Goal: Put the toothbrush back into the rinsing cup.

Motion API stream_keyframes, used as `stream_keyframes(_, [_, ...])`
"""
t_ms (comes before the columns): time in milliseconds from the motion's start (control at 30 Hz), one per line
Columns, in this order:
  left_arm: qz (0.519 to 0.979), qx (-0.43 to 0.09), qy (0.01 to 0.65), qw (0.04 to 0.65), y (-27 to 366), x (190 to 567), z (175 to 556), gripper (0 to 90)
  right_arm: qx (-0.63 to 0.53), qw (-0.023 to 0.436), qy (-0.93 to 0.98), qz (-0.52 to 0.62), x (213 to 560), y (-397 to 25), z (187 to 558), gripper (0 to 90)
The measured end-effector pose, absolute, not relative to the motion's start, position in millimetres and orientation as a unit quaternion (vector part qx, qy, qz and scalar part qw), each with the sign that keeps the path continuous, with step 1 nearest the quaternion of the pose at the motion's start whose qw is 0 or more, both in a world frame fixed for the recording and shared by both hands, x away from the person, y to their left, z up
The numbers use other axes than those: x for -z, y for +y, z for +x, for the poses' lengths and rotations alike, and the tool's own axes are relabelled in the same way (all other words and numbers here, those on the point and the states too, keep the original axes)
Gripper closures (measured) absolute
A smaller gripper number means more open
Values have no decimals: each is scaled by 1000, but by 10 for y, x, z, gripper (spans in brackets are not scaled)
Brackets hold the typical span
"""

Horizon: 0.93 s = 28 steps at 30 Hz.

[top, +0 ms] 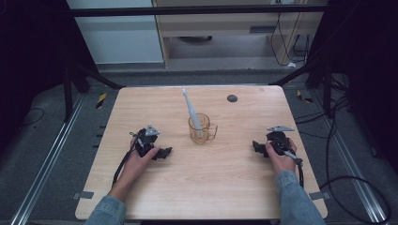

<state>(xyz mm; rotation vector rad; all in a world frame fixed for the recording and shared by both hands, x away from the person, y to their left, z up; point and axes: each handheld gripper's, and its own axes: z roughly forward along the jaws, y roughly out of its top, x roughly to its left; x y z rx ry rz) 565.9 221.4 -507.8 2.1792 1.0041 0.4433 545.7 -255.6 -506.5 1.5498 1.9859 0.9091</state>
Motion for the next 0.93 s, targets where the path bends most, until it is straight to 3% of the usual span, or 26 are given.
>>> stream_keyframes(933, [839, -171, 385, 343, 2215, 5078, 5659, 0, -310, 253, 712, 577, 5116, -2425, 5487, 37])
